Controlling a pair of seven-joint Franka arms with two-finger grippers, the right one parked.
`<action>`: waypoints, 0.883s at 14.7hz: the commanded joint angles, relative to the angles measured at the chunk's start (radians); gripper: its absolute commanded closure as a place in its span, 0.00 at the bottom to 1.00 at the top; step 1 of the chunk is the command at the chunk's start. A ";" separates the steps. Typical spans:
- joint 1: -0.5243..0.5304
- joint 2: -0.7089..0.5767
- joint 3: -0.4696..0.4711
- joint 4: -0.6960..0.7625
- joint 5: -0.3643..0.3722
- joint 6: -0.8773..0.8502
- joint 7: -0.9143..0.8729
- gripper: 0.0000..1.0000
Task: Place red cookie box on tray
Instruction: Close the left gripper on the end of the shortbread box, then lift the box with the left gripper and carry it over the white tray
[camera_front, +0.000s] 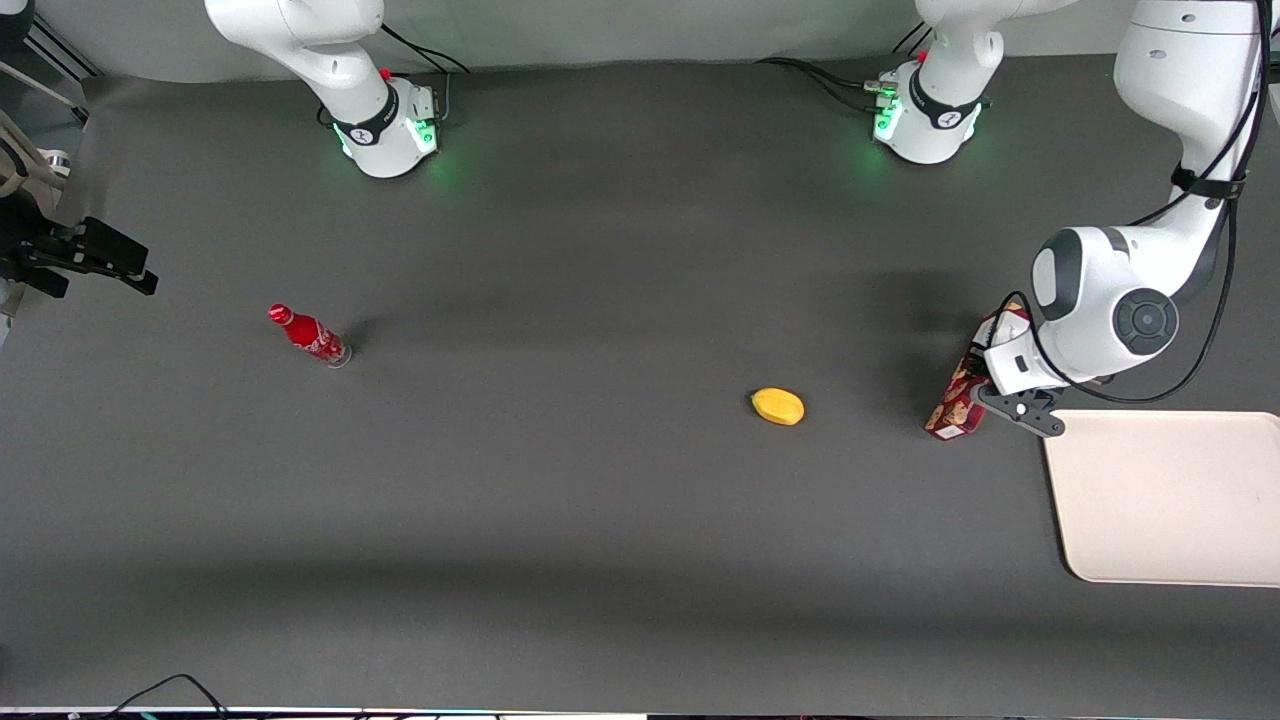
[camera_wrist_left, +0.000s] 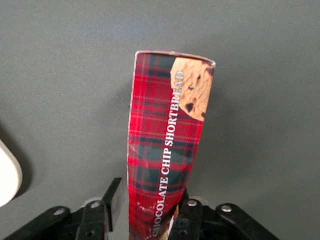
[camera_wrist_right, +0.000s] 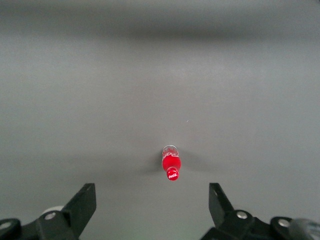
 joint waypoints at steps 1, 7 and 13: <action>0.004 -0.015 0.000 -0.022 0.011 0.016 0.016 1.00; 0.000 -0.027 -0.003 0.007 -0.003 -0.007 -0.010 1.00; 0.003 -0.043 -0.002 0.336 0.019 -0.330 -0.003 1.00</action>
